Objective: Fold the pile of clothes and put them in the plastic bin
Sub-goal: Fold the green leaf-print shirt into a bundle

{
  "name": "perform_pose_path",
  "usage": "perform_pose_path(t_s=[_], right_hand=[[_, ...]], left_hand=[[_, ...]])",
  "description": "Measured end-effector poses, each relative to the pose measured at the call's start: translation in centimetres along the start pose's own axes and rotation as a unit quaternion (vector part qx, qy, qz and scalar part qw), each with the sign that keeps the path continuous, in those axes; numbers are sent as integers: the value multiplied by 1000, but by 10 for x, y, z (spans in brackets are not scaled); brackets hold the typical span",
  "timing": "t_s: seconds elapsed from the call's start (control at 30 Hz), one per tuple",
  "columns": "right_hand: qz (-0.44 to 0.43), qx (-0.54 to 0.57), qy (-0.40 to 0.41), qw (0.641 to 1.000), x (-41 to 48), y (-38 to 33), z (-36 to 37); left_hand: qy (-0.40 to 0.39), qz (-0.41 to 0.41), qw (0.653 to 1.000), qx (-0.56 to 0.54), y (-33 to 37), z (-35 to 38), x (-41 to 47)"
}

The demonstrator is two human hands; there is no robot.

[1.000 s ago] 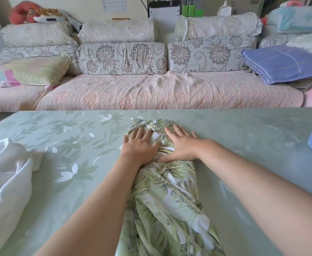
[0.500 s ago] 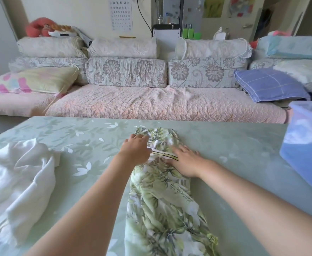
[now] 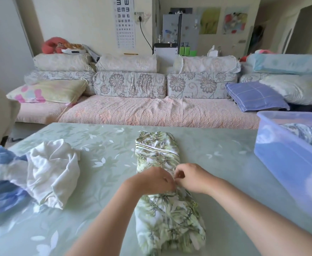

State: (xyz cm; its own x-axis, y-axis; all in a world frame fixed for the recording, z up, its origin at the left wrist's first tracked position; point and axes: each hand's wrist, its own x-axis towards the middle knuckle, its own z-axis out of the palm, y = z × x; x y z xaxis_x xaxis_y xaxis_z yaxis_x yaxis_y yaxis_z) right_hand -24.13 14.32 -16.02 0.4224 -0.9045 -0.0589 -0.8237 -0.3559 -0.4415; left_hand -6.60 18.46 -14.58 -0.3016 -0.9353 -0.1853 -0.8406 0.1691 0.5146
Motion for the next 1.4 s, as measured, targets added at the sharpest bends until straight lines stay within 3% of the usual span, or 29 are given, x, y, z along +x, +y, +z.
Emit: perform_pose_path(t_s=[0.1,0.17,0.33,0.43,0.5,0.6,0.7,0.77,0.9,0.97,1.03,1.1,1.27,1.4], right_hand=[[5,0,-16,1000,-21,0,5],[9,-26,-33,999,-32,-2,9],[8,-25,-69,997,-53,-6,14],[3,12,-71,997,-63,-8,16],[-11,17,-80,997,-68,-8,17],[-26,15,-63,998,-74,-9,21],[-43,-10,5,999,-77,-11,27],[-56,-25,7,998,-80,-14,29],[-48,-42,-76,995,-86,-17,35],[-49,-62,-69,994,-88,-19,35],[-61,-53,-14,997,-89,-21,31],[-85,-4,55,995,-89,-24,25],[-157,76,172,970,-100,-37,28],[-158,-4,146,977,-105,-43,33]], left_hand=[[-54,9,993,101,-3,13,-19],[-45,13,992,120,-8,23,-27],[69,9,997,16,-25,32,-47],[164,56,985,-24,-26,27,-68],[184,50,979,-71,-23,25,-86],[134,-13,989,-65,-22,27,-104],[10,-102,994,-37,-23,30,-111],[6,-138,989,-58,-20,31,-108],[164,-82,983,-17,-9,31,-98],[131,-60,989,-41,-8,34,-94],[41,-61,996,-60,-4,39,-97],[29,-63,998,-10,-2,43,-98],[238,-25,970,45,2,44,-96],[385,62,920,32,-10,31,-108]])
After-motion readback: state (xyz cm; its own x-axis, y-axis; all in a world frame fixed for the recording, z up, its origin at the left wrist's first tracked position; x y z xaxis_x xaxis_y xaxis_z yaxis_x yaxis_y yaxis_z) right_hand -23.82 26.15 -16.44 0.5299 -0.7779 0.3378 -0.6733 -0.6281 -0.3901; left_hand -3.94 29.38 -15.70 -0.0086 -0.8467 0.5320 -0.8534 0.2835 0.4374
